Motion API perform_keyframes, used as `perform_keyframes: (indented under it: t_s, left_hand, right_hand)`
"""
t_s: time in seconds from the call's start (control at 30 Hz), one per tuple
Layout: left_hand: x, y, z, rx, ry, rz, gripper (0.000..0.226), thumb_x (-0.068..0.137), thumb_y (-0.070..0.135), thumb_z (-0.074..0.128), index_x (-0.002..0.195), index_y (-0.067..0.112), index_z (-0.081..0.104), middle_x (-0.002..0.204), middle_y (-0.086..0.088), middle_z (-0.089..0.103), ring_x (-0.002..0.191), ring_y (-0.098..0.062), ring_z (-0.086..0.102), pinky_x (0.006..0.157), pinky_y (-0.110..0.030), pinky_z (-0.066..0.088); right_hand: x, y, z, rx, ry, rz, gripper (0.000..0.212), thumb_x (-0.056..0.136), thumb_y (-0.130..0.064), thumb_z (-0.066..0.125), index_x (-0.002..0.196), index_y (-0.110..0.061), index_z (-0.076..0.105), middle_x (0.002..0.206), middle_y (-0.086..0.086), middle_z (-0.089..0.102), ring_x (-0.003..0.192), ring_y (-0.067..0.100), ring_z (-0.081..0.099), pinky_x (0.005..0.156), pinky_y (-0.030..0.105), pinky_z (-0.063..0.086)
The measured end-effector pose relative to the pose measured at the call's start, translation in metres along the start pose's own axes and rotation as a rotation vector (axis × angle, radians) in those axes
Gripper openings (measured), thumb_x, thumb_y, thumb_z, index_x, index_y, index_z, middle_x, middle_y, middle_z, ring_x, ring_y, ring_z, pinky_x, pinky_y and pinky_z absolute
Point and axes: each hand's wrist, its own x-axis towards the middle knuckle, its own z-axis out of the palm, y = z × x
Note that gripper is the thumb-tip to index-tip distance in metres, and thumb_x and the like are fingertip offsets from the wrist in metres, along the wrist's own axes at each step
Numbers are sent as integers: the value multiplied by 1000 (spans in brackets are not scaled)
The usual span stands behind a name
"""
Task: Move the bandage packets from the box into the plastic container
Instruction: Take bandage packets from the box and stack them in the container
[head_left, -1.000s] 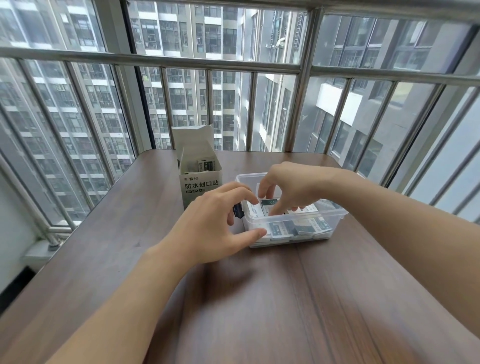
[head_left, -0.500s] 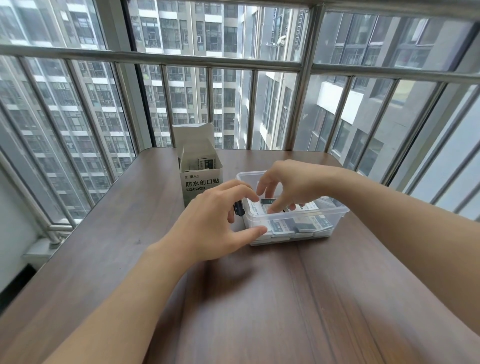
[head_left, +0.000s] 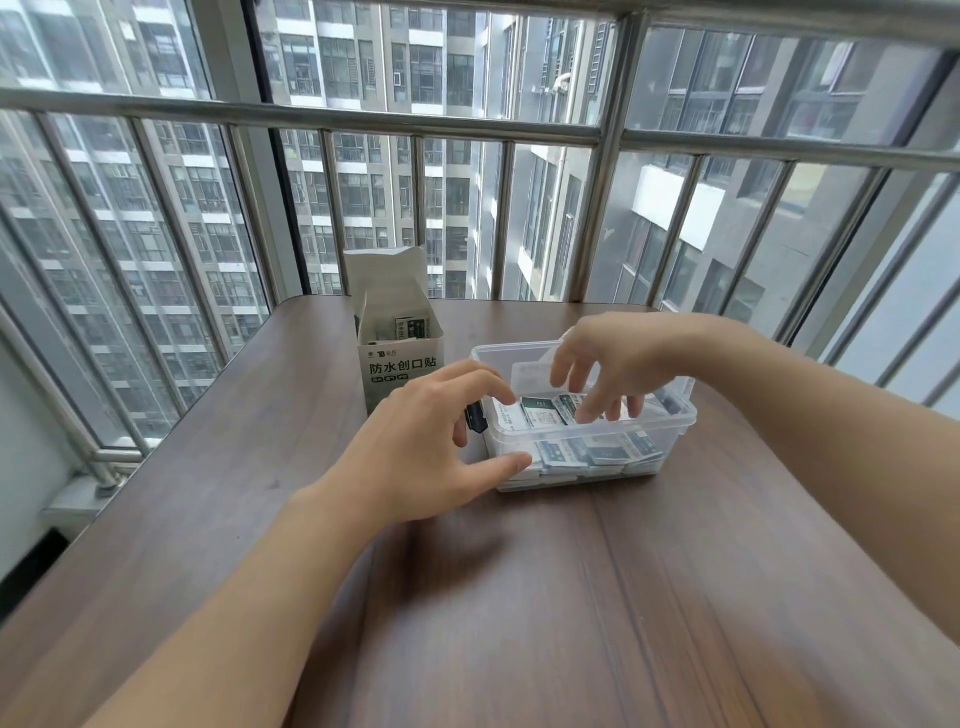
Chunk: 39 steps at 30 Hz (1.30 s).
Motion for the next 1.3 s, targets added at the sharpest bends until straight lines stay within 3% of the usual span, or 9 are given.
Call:
perform_keyframes:
  t_s: [0.4, 0.53, 0.7, 0.9, 1.0, 1.13, 1.2, 1.27, 1.3]
  left_hand:
    - [0, 1, -1, 9, 10, 4, 46, 73, 65, 68, 110, 39, 62, 116, 25, 59, 66, -9, 56, 68, -38, 55]
    - [0, 1, -1, -18, 41, 19, 46, 73, 62, 71, 111, 38, 62, 120, 25, 57, 65, -9, 57, 68, -37, 55]
    - [3, -9, -12, -88, 393, -3, 60, 68, 48, 84, 120, 27, 60, 119, 12, 54, 73, -12, 53, 61, -15, 42]
    - [-2, -36, -26, -460, 676, -179, 39, 76, 42, 71, 107, 21, 60, 97, -1, 55, 65, -15, 43, 57, -21, 37]
    - [-1, -45, -26, -320, 839, -377, 34, 80, 39, 67, 109, 22, 60, 103, 1, 57, 76, -13, 51, 65, -26, 46]
    - [-1, -59, -18, -368, 611, -565, 82, 78, 26, 83, 146, 28, 38, 141, 9, 45, 122, -10, 47, 98, -30, 46]
    - [1, -70, -13, -518, 449, -617, 121, 61, 27, 91, 158, 28, 18, 151, 8, 40, 138, -9, 39, 114, -35, 38]
    - [3, -79, -9, -607, 375, -663, 139, 47, 26, 90, 161, 26, 9, 144, 8, 46, 138, -16, 46, 114, -44, 43]
    - [4, -81, -8, -626, 365, -672, 137, 46, 22, 89, 160, 25, 13, 139, 6, 50, 133, -20, 52, 110, -46, 47]
  right_hand:
    - [2, -7, 3, -31, 8, 28, 54, 81, -18, 85, 130, -15, 63, 113, 3, 70, 68, 20, 77, 66, 33, 65]
    - [-2, -9, -3, -10, 10, 23, 57, 81, -19, 85, 132, -13, 61, 113, 4, 70, 69, 22, 77, 58, 28, 62]
    - [-17, -37, -17, 96, 347, -233, 23, 88, -18, 76, 110, -14, 72, 101, -3, 74, 69, 9, 72, 52, 15, 53]
    - [-1, -98, -19, 135, 573, -496, 11, 90, -21, 76, 100, -18, 77, 95, -11, 74, 73, -17, 61, 64, 0, 44]
    - [11, -112, -24, 142, 592, -481, 12, 90, -15, 76, 101, -16, 78, 96, -7, 74, 66, -19, 58, 62, -1, 44]
    - [22, -132, -24, 24, 482, -454, 16, 90, -4, 74, 103, -12, 78, 97, -3, 74, 64, -11, 64, 53, 2, 45]
    - [32, -141, -23, -110, 483, -410, 21, 89, -1, 73, 106, -13, 78, 100, -2, 75, 79, 2, 68, 64, 8, 53]
    - [41, -146, -23, -229, 498, -357, 25, 87, 2, 72, 104, -15, 78, 102, -1, 73, 86, 15, 69, 74, 25, 59]
    - [44, -148, -22, -291, 496, -328, 23, 86, 4, 70, 98, -15, 77, 99, 0, 71, 84, 19, 67, 67, 27, 57]
